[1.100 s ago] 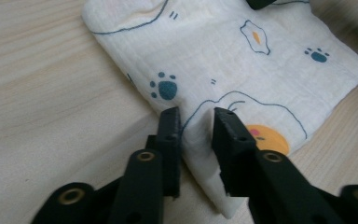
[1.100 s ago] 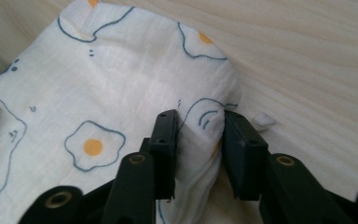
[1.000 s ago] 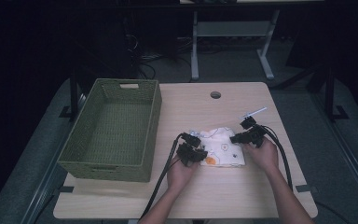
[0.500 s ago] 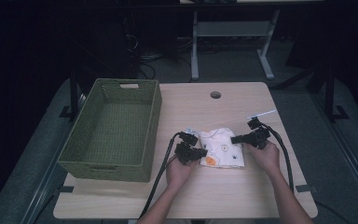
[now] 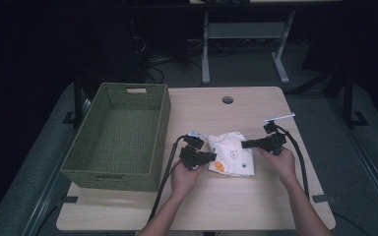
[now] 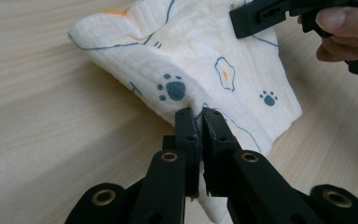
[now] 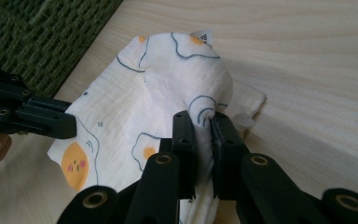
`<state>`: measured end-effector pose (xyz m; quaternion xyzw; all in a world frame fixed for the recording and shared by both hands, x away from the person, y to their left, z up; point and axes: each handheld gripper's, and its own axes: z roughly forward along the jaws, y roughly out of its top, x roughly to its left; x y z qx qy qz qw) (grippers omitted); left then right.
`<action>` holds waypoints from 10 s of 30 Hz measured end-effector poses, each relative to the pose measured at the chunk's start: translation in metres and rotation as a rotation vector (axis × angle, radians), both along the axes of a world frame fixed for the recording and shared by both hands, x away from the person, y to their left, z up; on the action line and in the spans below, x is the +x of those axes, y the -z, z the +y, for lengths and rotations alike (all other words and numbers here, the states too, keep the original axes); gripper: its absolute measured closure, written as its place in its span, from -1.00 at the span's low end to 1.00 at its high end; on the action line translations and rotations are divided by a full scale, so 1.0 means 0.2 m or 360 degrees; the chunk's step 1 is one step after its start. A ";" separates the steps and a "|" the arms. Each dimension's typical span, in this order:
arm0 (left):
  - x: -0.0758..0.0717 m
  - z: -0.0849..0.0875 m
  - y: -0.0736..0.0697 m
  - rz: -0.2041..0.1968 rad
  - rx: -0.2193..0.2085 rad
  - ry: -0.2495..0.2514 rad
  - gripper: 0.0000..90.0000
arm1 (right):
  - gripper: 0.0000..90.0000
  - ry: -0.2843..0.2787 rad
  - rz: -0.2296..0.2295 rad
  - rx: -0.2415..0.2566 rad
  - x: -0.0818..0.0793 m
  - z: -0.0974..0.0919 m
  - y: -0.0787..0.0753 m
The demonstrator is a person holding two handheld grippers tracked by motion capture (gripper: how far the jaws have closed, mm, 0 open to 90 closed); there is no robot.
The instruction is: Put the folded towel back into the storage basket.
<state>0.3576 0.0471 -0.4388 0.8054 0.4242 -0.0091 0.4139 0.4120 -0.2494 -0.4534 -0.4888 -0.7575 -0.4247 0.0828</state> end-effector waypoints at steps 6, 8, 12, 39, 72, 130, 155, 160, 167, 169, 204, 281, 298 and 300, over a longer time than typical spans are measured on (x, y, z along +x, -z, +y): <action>-0.01 0.01 -0.06 -0.0034 0.0010 0.0010 0.93 | 0.81 0.0009 -0.0002 0.0060 -0.01 -0.01 -0.04; -0.01 0.01 -0.08 -0.0044 0.0003 0.0017 0.93 | 0.81 0.0015 -0.0009 0.0084 -0.02 -0.01 -0.05; 0.00 0.02 -0.14 -0.0062 -0.0009 0.0026 0.93 | 0.81 0.0022 -0.0017 0.0111 -0.03 -0.02 -0.07; 0.01 0.21 -0.46 -0.0160 -0.0053 0.0039 0.93 | 0.81 0.0004 -0.0082 0.0246 0.02 0.11 -0.34; 0.04 0.53 -0.73 -0.0211 -0.0141 0.0028 0.93 | 0.81 -0.0079 -0.0154 0.0298 0.10 0.39 -0.63; 0.09 1.33 -0.77 -0.0131 -0.0069 -0.0239 0.93 | 0.80 -0.0325 -0.0119 0.0313 0.32 1.24 -0.68; 0.09 1.58 -0.61 -0.0002 0.0246 -0.0531 0.58 | 0.27 -0.0338 -0.0083 0.0205 0.36 1.50 -0.57; 0.07 1.66 -0.58 0.0013 0.0249 -0.0626 0.55 | 0.25 -0.0361 -0.0082 0.0189 0.35 1.51 -0.57; 0.05 1.62 -0.59 -0.0014 0.0177 -0.0581 0.55 | 0.28 -0.0374 -0.0097 0.0207 0.33 1.46 -0.58; 0.05 1.61 -0.60 -0.0025 0.0153 -0.0560 0.55 | 0.28 -0.0366 -0.0095 0.0222 0.33 1.44 -0.59; 0.02 1.23 -0.66 -0.0108 -0.0071 -0.0287 0.40 | 0.03 -0.0170 -0.0139 0.0248 0.25 0.86 -0.61; 0.03 0.30 -0.49 -0.0041 -0.0128 0.0025 0.12 | -0.13 0.0136 -0.0074 0.0321 -0.06 -0.11 -0.34; 0.01 0.14 -0.39 -0.0020 -0.0109 0.0057 0.09 | -0.17 0.0192 -0.0042 0.0318 -0.13 -0.24 -0.26; 0.01 0.13 -0.38 -0.0017 -0.0120 0.0061 0.09 | -0.17 0.0187 -0.0036 0.0317 -0.13 -0.25 -0.25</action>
